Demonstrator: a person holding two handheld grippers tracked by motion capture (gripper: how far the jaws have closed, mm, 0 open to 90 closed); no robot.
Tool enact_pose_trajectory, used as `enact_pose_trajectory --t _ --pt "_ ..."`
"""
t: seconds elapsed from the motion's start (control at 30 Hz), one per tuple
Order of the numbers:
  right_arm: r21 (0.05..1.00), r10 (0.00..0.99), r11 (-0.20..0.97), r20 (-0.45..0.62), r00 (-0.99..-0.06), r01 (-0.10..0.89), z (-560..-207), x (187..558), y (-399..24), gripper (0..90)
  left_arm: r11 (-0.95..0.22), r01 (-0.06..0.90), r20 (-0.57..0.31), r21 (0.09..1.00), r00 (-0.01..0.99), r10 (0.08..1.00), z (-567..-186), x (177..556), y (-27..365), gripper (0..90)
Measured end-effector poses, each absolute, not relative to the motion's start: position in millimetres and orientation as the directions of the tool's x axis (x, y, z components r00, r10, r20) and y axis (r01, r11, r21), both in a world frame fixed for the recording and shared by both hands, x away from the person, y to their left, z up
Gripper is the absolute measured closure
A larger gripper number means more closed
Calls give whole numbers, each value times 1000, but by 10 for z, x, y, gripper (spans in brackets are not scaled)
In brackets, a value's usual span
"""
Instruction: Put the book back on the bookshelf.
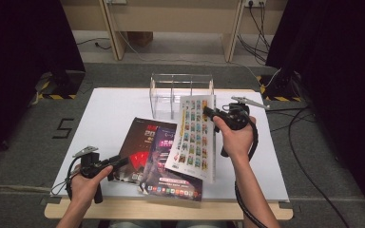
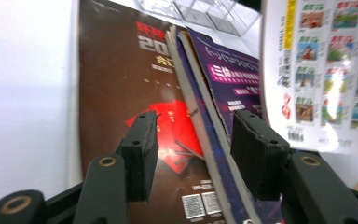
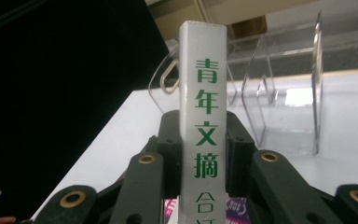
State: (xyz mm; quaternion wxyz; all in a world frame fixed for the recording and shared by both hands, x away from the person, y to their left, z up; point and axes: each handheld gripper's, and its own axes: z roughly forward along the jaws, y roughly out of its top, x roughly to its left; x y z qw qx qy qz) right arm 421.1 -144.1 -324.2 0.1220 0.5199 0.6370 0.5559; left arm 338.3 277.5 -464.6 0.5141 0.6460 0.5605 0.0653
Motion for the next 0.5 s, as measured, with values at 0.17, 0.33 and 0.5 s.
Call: enact_pose_trajectory --t 0.17,0.33,0.5 --pt "873 829 -168 377 -414 458 -3080 4229 -1446 736 170 649 -498 741 361 789 -4681 3360 2786 506" --pt "907 864 -154 316 -393 393 -2910 4269 -1437 736 175 641 -493 748 358 793 -4704 3355 2805 506" --pt "917 880 -180 312 -358 356 -2787 4389 -1487 736 187 634 -495 750 352 794 -4712 3347 2844 507"
